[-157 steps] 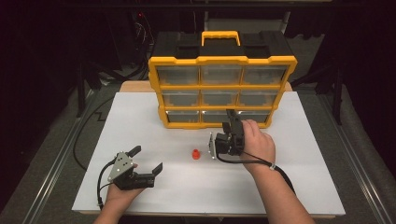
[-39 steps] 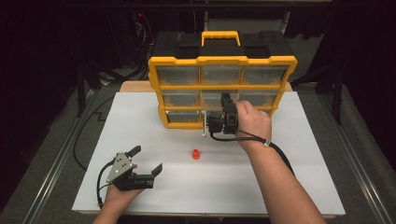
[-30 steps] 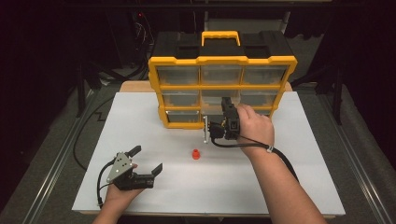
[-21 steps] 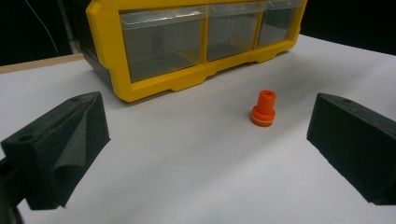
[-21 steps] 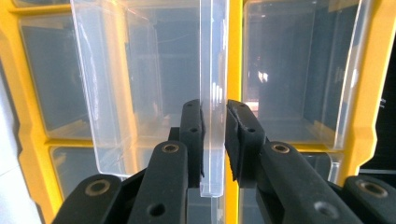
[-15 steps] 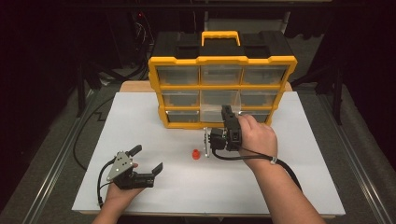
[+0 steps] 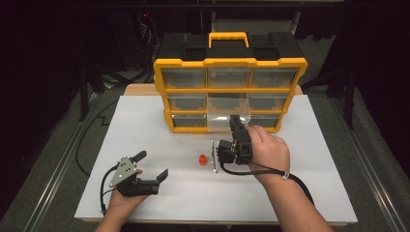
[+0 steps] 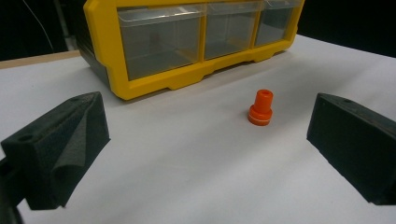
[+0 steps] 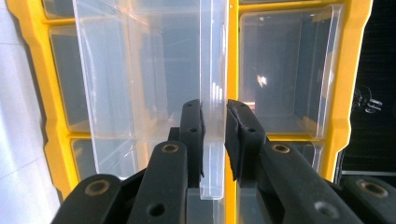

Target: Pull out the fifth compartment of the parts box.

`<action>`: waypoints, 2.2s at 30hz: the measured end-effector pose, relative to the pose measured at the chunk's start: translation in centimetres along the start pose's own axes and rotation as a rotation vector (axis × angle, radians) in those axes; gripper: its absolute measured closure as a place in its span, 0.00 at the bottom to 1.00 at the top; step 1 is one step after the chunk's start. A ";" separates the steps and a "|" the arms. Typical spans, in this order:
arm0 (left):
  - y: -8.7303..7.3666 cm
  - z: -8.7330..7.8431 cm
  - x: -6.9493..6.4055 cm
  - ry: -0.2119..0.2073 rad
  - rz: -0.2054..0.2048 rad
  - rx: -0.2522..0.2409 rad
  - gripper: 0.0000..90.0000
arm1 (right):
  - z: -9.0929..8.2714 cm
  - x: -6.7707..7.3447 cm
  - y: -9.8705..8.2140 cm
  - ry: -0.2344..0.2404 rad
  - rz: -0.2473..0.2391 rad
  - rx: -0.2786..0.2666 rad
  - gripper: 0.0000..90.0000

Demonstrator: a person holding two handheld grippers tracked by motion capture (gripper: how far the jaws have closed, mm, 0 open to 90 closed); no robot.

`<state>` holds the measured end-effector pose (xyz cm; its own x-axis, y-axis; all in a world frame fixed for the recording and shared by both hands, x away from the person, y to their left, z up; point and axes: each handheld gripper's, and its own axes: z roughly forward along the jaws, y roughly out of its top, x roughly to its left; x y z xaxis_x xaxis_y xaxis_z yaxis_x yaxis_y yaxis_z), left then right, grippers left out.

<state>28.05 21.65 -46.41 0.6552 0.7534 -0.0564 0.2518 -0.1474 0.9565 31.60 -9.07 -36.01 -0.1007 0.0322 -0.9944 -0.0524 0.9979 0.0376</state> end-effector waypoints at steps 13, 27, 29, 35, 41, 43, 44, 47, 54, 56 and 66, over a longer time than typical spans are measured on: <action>0.0 0.0 -0.1 -0.004 0.002 0.005 0.00 | -1.0 0.9 -0.2 0.006 -0.009 -0.014 0.86; 0.0 -0.1 -0.1 -0.004 0.003 0.001 0.00 | -0.9 1.1 -0.1 -0.005 -0.013 -0.006 0.86; 0.0 -0.1 -0.1 -0.004 0.004 -0.002 0.00 | -0.9 1.1 -0.1 -0.005 -0.013 -0.005 0.86; 0.0 0.0 -0.1 -0.002 0.002 -0.001 0.00 | -0.9 1.2 0.0 -0.012 -0.009 0.001 0.86; 0.0 -0.1 -0.1 -0.003 0.004 0.003 0.00 | -0.9 1.0 0.0 0.005 -0.017 0.001 0.77; -0.1 -0.1 -0.1 -0.002 0.002 0.002 0.00 | -1.0 0.9 0.0 0.008 -0.011 -0.001 0.73; -0.1 -0.1 -0.1 -0.001 0.004 0.005 0.00 | -1.4 0.8 -0.2 0.004 -0.006 -0.003 0.71; -0.1 -0.2 -0.1 -0.001 0.004 0.002 0.00 | -2.1 0.7 -0.7 0.006 0.004 -0.004 0.70; -0.1 -0.2 -0.1 0.003 -0.002 0.003 0.00 | -3.5 1.9 -2.1 0.036 0.000 0.000 0.70; -0.1 -0.2 0.0 0.005 -0.001 0.005 0.00 | -3.7 2.3 -2.4 0.046 -0.001 0.004 0.69; -0.2 -0.2 0.1 0.007 -0.001 0.014 0.00 | -3.6 5.3 -3.6 0.103 0.007 0.023 0.68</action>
<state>27.94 21.85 -46.51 0.6502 0.7578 -0.0553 0.2624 -0.1556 0.9523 27.67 -12.70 -41.05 -0.2026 0.0347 -0.9786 -0.0290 0.9987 0.0415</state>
